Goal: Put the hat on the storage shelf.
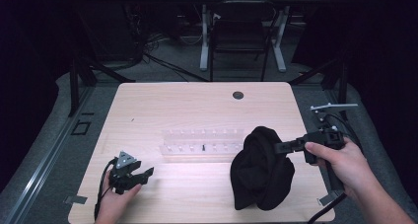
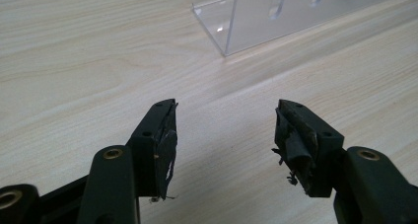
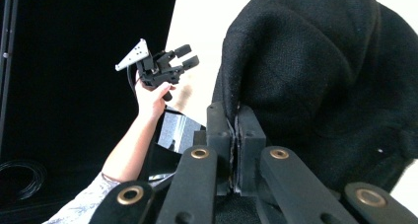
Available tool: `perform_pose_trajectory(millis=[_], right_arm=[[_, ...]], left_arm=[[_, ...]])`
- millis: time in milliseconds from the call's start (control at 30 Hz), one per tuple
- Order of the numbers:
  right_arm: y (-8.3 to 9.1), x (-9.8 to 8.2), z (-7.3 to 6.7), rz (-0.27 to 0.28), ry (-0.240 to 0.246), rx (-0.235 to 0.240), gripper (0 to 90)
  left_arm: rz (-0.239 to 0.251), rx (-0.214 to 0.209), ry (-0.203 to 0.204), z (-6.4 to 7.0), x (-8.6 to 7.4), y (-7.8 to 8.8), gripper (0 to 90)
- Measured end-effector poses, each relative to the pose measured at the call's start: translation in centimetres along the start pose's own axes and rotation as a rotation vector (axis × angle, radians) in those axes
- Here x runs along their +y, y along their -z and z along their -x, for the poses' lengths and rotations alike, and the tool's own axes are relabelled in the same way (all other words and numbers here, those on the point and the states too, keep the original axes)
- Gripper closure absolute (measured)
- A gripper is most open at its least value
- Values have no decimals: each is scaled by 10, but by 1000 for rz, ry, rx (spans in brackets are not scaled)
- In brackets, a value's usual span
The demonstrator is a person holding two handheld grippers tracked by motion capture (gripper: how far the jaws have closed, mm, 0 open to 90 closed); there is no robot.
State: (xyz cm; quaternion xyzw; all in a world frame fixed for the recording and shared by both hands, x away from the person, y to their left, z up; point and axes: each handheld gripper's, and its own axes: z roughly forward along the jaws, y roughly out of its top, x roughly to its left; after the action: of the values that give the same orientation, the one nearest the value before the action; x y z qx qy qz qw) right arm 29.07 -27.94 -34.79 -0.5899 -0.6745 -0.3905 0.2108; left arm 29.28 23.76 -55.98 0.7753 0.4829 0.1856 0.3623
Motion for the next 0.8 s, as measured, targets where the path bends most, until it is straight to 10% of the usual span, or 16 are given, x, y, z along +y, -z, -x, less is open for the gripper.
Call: perform_pose_trajectory(millis=[800], right_arm=[[17, 19, -16, 134, 38, 120, 879]], left_arm=[[-9, -4, -2, 1, 0, -2, 419]])
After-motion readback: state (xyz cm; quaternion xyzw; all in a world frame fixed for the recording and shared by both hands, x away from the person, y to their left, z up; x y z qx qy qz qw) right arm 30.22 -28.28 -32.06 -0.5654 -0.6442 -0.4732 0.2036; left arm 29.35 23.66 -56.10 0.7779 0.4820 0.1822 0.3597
